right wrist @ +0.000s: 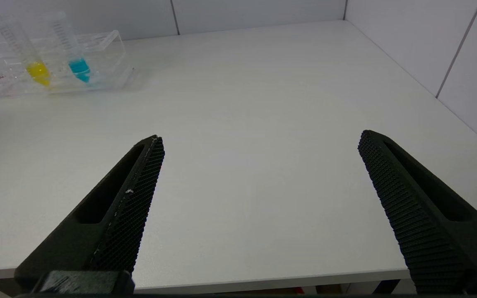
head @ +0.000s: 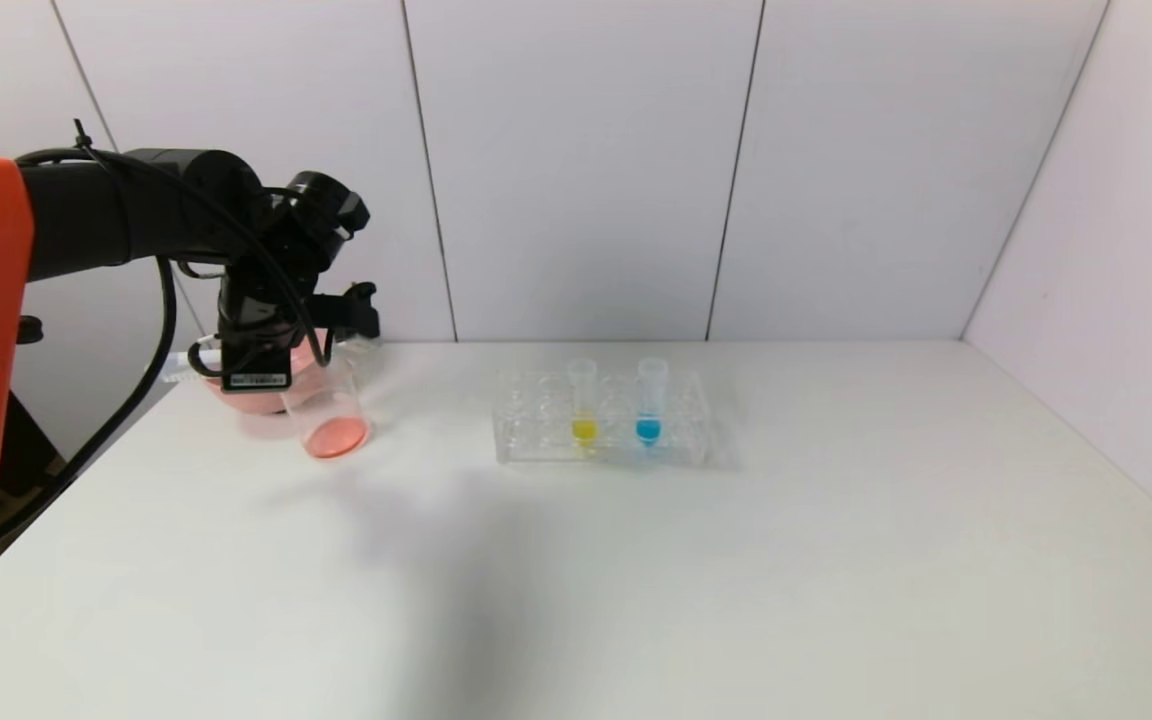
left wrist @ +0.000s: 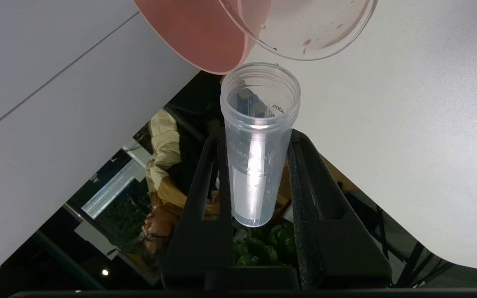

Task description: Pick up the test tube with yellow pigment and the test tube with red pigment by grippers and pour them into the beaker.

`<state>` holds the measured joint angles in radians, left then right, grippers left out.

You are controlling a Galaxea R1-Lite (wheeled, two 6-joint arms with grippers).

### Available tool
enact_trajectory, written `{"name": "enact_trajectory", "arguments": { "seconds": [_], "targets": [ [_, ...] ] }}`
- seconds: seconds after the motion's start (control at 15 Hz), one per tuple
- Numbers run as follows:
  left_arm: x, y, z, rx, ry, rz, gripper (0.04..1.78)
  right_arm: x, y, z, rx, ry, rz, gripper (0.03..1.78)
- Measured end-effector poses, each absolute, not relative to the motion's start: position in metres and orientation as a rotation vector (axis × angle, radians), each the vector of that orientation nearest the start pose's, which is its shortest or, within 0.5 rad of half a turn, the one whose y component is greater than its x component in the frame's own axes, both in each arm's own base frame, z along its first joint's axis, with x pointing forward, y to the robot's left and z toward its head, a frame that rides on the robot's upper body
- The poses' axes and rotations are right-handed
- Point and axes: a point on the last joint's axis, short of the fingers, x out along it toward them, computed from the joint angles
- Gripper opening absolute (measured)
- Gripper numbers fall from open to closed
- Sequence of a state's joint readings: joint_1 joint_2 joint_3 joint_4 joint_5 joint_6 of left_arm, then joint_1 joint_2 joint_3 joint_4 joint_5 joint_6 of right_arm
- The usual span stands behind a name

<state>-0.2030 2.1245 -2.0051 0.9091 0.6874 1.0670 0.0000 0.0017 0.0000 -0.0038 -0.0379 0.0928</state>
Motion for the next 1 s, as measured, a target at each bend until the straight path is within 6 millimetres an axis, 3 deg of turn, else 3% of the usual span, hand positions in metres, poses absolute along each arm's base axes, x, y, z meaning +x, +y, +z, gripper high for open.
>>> {"name": "enact_trajectory", "arguments": {
  "seconds": [0.2, 0.4, 0.67, 0.87, 1.0],
  "targets": [
    [0.381, -0.054, 0.239, 1.243, 1.025, -0.167, 0.42, -0.023, -0.001, 0.076, 0.093, -0.004, -0.038, 1.71],
    [0.385, -0.048, 0.253, 0.902, 0.863, -0.162, 0.42, -0.023, -0.001, 0.076, 0.092, -0.004, -0.038, 1.71],
    [0.393, -0.038, 0.272, 0.471, 0.662, 0.059, 0.42, -0.023, -0.001, 0.076, 0.092, -0.004, -0.038, 1.71],
    [0.38, -0.03, 0.299, 0.196, 0.512, 0.197, 0.42, -0.023, -0.001, 0.076, 0.092, -0.004, -0.038, 1.71],
    [0.37, -0.022, 0.304, 0.077, 0.458, 0.247, 0.42, -0.023, -0.001, 0.076, 0.093, -0.004, -0.038, 1.71]
  ]
}}
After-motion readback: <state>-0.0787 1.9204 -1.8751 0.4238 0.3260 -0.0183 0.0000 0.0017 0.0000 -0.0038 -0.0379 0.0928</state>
